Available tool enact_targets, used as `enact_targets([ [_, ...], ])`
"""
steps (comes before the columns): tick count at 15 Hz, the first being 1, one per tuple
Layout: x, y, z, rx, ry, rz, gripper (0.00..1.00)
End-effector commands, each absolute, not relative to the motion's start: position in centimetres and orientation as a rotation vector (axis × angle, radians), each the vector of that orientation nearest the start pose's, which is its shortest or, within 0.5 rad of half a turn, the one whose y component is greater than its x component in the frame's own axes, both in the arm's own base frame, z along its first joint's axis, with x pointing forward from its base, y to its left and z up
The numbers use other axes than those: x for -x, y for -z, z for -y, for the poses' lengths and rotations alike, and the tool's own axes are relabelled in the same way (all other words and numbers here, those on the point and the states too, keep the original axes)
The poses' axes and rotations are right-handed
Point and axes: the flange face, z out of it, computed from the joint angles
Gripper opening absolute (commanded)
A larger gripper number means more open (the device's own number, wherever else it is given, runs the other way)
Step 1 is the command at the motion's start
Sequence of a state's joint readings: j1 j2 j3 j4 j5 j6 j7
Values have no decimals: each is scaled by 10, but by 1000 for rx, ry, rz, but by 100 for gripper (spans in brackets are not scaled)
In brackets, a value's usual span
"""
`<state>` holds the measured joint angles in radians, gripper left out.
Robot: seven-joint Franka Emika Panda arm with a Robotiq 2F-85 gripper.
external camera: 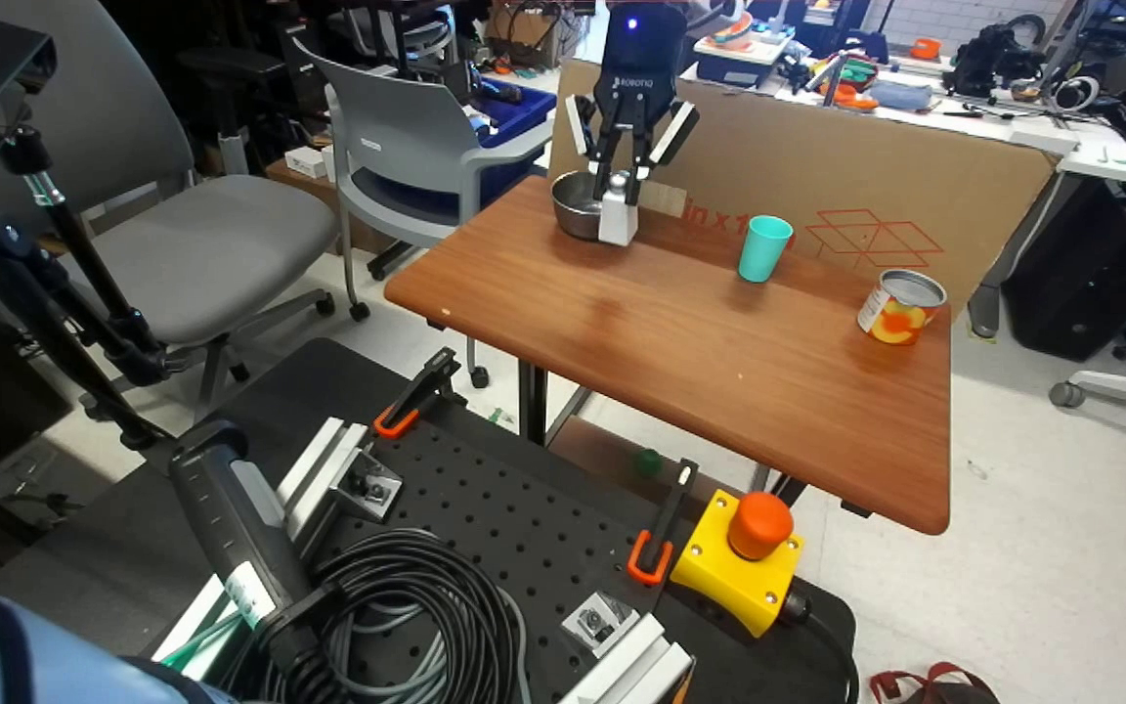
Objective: Put the shaker in the pot
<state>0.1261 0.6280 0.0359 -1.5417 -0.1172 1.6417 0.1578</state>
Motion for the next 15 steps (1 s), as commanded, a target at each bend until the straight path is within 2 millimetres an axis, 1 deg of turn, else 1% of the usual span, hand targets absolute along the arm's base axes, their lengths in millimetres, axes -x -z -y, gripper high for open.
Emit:
enact_targets([
  [1, -659, -287, -106, 3213, -810, 98, 8],
  [4, -677, -306, -114, 3221, -789, 144, 8],
  [7, -694, -310, -124, 3206, -777, 221, 8],
  [8, -698, -307, -127, 3202, -779, 251, 8],
  [10, -705, -296, -134, 3194, -790, 310, 8],
  [15, -716, -258, -158, 3190, -790, 447, 8],
])
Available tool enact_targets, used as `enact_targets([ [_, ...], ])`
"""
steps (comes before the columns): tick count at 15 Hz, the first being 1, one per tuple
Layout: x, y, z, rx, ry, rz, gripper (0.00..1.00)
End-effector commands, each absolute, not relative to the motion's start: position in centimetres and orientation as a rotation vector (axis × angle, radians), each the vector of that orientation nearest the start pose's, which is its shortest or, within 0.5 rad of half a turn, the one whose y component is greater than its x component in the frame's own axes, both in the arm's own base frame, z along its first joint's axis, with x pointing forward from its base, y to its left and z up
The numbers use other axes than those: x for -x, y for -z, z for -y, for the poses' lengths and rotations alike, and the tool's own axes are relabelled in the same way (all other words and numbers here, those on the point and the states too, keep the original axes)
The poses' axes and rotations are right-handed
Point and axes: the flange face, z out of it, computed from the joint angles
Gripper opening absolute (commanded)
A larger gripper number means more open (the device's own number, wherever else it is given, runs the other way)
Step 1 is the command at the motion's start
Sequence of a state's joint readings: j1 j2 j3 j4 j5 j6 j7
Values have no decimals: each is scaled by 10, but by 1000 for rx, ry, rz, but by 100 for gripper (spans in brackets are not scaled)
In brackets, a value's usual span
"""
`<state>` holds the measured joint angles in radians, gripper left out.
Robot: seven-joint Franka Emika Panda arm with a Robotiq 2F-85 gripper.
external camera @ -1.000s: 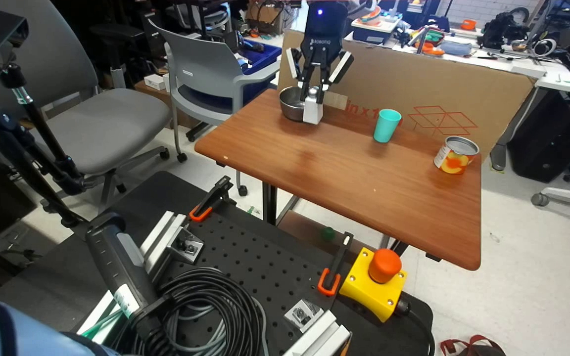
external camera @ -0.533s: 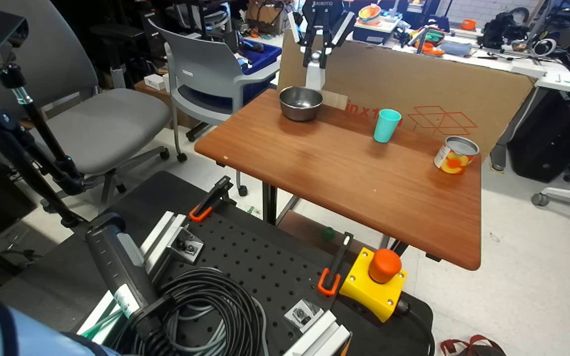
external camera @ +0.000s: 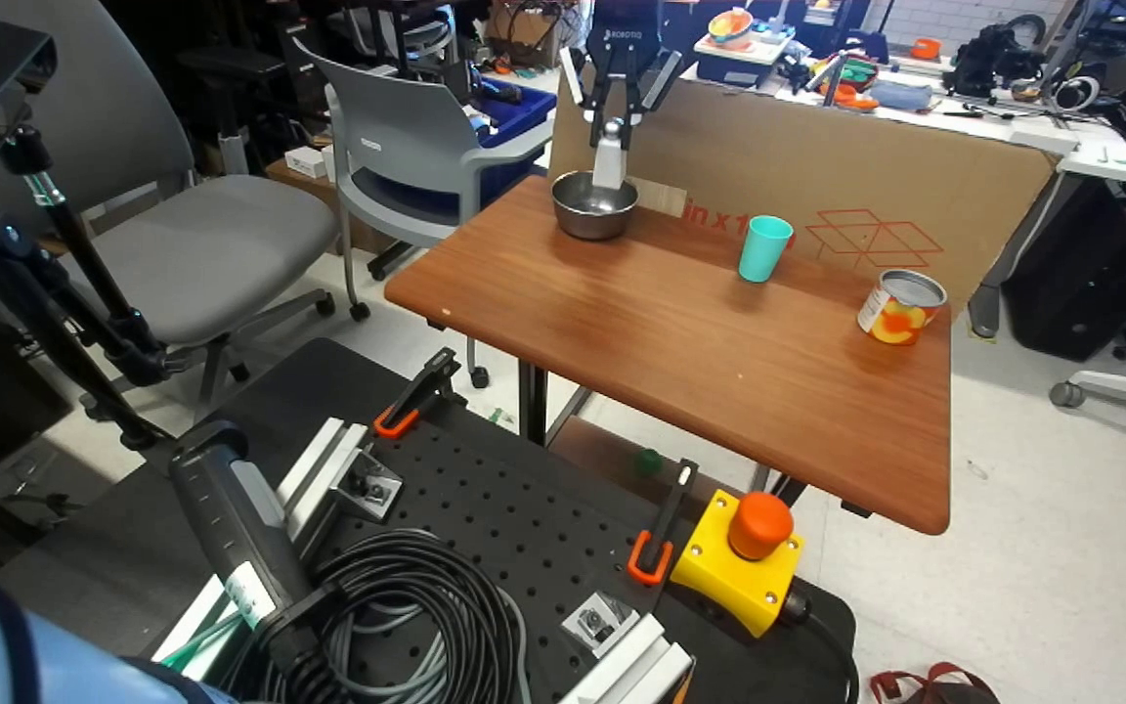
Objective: Put the shaker in the pot
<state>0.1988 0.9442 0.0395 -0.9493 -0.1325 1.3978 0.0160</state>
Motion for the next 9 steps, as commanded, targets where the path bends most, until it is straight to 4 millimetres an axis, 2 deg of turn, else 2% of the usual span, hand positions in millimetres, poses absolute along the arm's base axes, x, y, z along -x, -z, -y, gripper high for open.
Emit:
enact_targets([
  [1, -718, -252, -163, 3188, -782, 468, 8],
  [5, -719, -232, -175, 3180, -791, 523, 8],
  [9, -716, -218, -169, 3151, -880, 504, 8],
])
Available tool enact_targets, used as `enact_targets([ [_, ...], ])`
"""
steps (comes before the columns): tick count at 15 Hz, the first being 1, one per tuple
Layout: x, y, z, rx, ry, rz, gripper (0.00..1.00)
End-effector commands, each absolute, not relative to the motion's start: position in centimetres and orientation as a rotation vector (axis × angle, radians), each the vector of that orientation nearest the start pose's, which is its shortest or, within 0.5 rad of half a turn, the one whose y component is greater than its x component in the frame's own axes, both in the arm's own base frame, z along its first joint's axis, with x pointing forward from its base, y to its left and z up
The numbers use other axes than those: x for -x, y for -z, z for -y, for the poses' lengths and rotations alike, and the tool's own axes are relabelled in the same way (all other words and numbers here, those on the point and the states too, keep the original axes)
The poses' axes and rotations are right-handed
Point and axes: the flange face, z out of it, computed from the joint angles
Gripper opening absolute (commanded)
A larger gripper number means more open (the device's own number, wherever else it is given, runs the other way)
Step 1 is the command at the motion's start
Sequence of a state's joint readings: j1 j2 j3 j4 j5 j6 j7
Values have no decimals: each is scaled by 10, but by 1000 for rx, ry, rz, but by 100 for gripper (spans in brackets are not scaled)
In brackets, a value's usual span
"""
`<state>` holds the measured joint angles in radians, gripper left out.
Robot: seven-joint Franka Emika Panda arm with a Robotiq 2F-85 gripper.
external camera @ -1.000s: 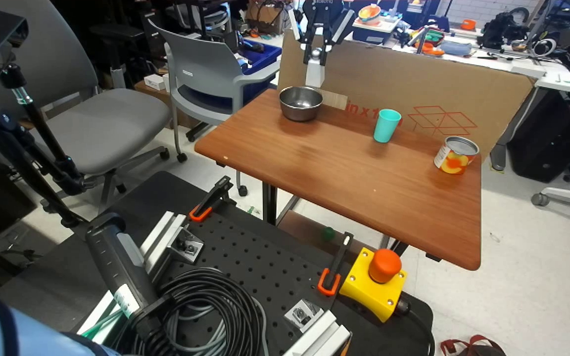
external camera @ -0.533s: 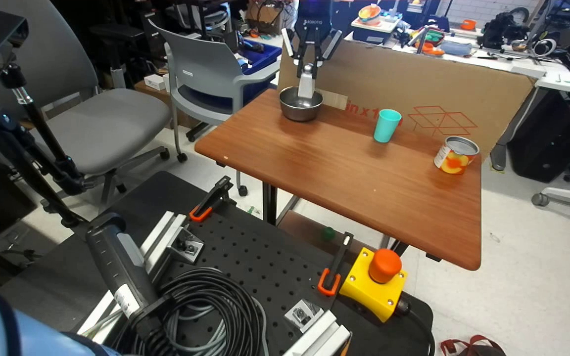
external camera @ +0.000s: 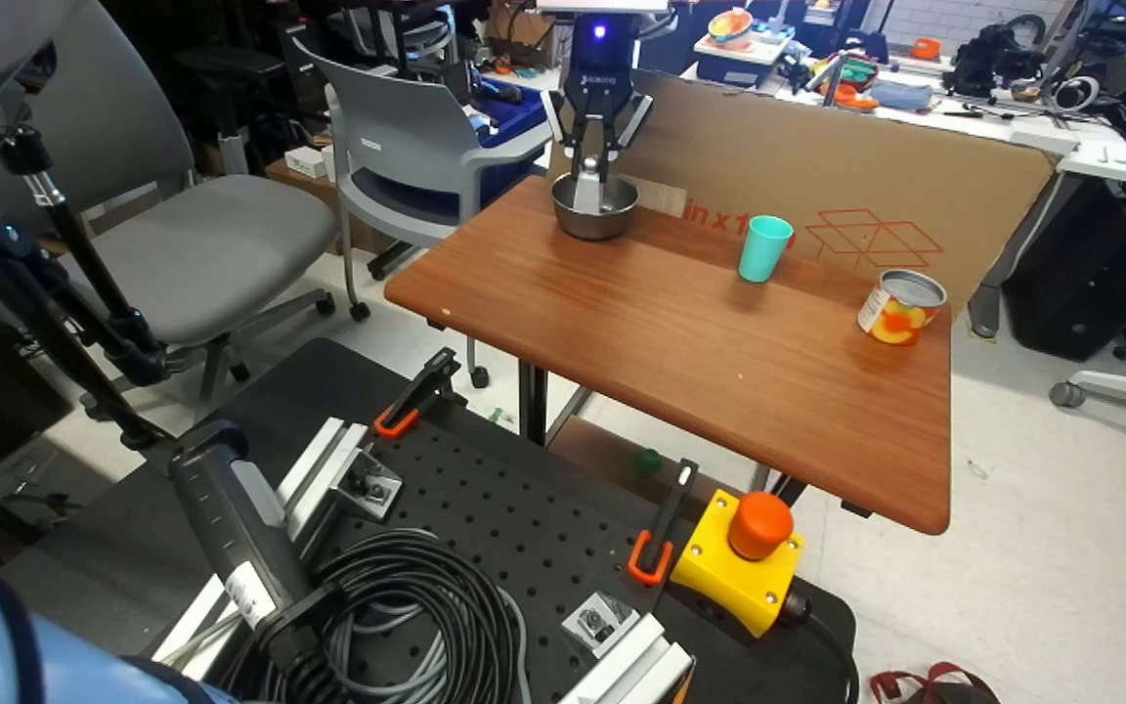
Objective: Put the shaker in the pot
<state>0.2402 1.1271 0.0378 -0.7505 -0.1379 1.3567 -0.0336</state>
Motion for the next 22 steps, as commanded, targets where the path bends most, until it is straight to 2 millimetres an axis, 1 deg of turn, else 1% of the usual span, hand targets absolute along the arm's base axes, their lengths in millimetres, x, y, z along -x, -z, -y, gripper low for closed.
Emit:
enact_targets([
  [1, -715, -215, -169, 3150, -898, 500, 8],
  [3, -714, -211, -168, 3156, -920, 487, 8],
  [4, -713, -210, -168, 3158, -926, 483, 52],
  [5, -713, -210, -169, 3160, -930, 482, 60],
  [6, -713, -211, -170, 3165, -926, 479, 66],
  [10, -715, -230, -176, 3181, -882, 486, 95],
  [11, -715, -237, -177, 3185, -866, 477, 99],
  [14, -723, -260, -173, 3209, -757, 458, 100],
  [16, -731, -281, -162, 3203, -645, 390, 100],
  [18, -739, -302, -143, 3170, -541, 220, 100],
  [19, -743, -309, -129, 3162, -503, 151, 100],
  [20, -746, -313, -115, 3161, -462, 66, 100],
  [21, -746, -301, -136, 3193, -507, 196, 100],
  [22, -748, -307, -124, 3189, -493, 168, 100],
])
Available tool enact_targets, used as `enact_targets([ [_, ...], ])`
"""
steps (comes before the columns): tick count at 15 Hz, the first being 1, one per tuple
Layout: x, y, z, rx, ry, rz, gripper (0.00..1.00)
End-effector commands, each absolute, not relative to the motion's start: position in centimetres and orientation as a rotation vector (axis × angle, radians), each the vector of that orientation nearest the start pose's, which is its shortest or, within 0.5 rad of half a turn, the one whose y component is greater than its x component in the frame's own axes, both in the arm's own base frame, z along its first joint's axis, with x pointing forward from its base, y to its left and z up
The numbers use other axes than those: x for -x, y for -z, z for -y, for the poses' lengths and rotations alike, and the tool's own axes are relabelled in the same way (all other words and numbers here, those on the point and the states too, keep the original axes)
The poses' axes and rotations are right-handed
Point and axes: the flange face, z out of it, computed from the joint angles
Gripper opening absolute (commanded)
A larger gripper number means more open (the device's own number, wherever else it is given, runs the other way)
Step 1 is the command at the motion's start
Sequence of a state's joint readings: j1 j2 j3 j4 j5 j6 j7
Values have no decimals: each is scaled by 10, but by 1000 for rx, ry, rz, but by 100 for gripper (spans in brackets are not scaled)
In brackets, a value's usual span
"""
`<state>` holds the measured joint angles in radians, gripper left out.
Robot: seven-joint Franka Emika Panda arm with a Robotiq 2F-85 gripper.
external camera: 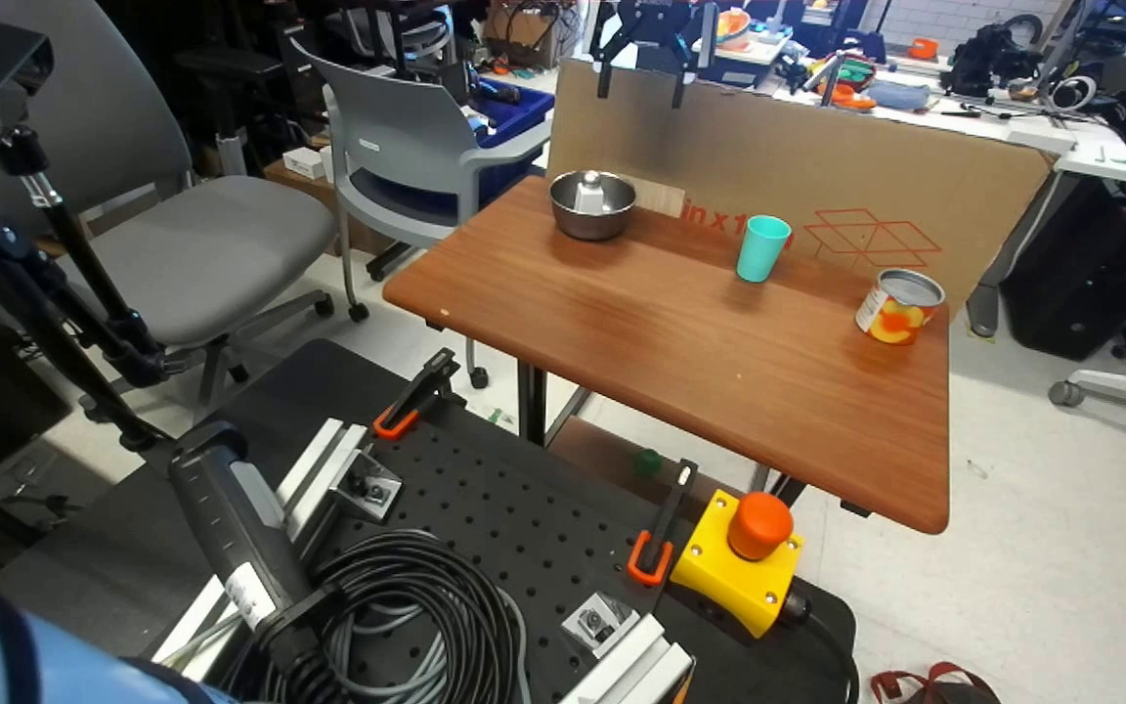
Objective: Put the shaker in the pot
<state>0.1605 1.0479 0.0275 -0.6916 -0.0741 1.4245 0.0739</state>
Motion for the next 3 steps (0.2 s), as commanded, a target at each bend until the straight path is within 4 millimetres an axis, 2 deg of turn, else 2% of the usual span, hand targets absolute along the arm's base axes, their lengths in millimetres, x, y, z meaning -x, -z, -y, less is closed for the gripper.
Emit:
enact_targets([
  [1, -749, -308, -119, 3187, -493, 164, 100],
  [3, -747, -302, -126, 3187, -504, 180, 100],
])
